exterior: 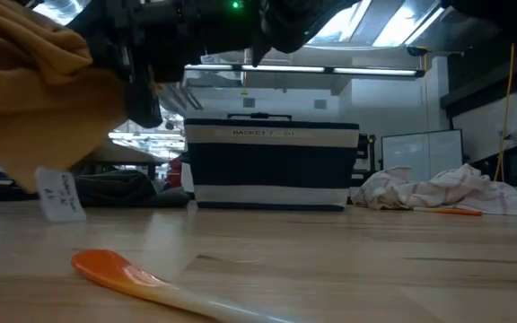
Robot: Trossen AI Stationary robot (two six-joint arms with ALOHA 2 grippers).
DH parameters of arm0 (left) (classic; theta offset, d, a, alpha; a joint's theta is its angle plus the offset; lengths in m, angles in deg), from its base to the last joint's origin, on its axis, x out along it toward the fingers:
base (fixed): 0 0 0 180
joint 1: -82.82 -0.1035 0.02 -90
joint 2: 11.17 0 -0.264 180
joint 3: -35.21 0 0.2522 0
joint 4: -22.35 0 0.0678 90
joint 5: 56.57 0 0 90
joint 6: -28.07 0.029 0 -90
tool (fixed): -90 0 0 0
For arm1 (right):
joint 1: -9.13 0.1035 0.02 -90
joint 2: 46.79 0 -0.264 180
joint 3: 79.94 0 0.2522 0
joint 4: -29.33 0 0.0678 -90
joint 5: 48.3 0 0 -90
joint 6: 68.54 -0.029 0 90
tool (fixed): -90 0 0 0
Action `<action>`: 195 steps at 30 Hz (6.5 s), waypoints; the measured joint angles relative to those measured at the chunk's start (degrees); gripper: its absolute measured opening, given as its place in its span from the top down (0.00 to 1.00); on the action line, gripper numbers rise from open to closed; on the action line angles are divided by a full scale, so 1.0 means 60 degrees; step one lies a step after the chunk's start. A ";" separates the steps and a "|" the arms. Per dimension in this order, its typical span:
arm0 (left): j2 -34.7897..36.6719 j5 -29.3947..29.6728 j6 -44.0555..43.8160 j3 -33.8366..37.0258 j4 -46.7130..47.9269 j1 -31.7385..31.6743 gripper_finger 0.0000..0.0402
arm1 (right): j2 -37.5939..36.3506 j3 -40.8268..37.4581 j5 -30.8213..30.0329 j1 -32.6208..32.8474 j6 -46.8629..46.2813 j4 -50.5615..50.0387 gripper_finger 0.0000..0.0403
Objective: Fold towel
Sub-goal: Stack the yellow towel on the gray towel, then fold the white pattern towel
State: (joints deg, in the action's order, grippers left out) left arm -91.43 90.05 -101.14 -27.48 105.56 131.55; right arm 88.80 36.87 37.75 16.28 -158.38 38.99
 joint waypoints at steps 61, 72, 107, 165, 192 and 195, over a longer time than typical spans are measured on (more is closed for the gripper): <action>0.2319 0.2398 0.3340 0.2364 -0.2652 -0.6280 1.00 | -0.0323 0.2521 0.1340 -0.3199 0.1055 -0.6248 0.89; 0.2319 0.2437 0.4067 0.2322 -0.2680 -0.5634 0.85 | -0.0117 0.2496 0.2959 -0.3185 0.1316 -0.6031 0.74; 0.5230 -0.2854 0.8219 0.1848 -0.1771 -0.4740 0.94 | -0.0179 0.2513 -0.0388 -0.1613 0.1552 -0.6250 0.69; 0.5230 -0.2193 1.2613 0.2542 -0.6679 -0.4031 0.99 | -0.4192 0.5074 -0.3024 -0.2071 0.6046 -1.4943 0.69; 0.5172 -0.2436 1.2830 0.2546 -0.6673 -0.4001 0.99 | -0.5216 0.0707 -0.2010 -0.5273 0.6836 -1.8910 0.69; 0.5172 -0.2436 1.3105 0.2546 -0.6667 -0.4001 0.99 | -0.5213 -0.0126 -0.1744 -0.5909 0.7402 -1.8910 0.69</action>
State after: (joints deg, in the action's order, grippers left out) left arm -60.41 75.43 -22.51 -12.20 65.56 107.55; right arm 57.52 36.11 27.28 -19.18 -113.97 -74.47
